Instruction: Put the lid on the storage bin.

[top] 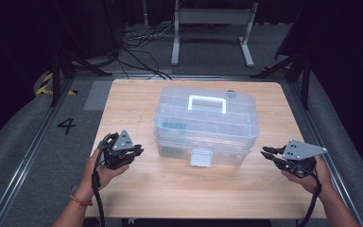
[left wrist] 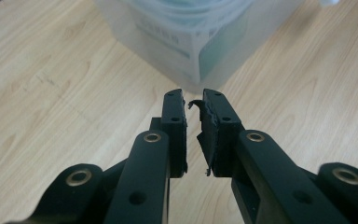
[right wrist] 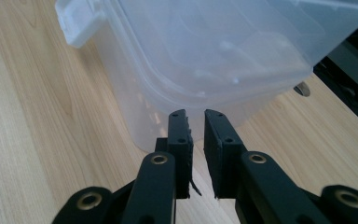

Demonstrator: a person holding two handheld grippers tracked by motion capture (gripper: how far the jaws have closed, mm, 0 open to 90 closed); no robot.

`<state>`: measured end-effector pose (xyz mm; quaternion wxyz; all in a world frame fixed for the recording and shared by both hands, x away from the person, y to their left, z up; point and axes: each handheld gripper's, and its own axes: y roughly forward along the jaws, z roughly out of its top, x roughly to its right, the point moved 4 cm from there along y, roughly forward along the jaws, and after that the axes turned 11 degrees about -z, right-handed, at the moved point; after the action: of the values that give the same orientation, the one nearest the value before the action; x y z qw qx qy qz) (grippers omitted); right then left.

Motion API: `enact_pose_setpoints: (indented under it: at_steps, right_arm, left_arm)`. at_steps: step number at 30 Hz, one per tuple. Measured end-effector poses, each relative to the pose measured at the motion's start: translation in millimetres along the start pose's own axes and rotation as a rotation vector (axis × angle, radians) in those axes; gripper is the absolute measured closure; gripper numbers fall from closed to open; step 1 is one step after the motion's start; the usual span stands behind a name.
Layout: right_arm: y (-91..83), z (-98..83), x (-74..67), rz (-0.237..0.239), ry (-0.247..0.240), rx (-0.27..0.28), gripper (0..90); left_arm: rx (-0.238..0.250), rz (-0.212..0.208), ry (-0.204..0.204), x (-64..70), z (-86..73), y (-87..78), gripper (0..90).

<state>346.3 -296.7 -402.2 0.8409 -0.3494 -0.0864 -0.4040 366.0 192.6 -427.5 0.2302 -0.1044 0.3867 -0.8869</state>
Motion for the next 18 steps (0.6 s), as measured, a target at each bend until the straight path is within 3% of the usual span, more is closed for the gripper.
enact_pose_setpoints:
  at_steps: [9,18]
  right_arm:
    - [-0.1,-20.5,4.5,-0.018,0.035,-0.052,78.9]
    - [-1.8,-56.8,12.0,-0.041,0.126,-0.102,72.9]
  left_arm:
    - [-0.026,0.016,-0.019,-1.8,-20.8,-4.2,77.2]
    - [-0.08,0.037,-0.016,-1.5,-46.7,0.1,71.8]
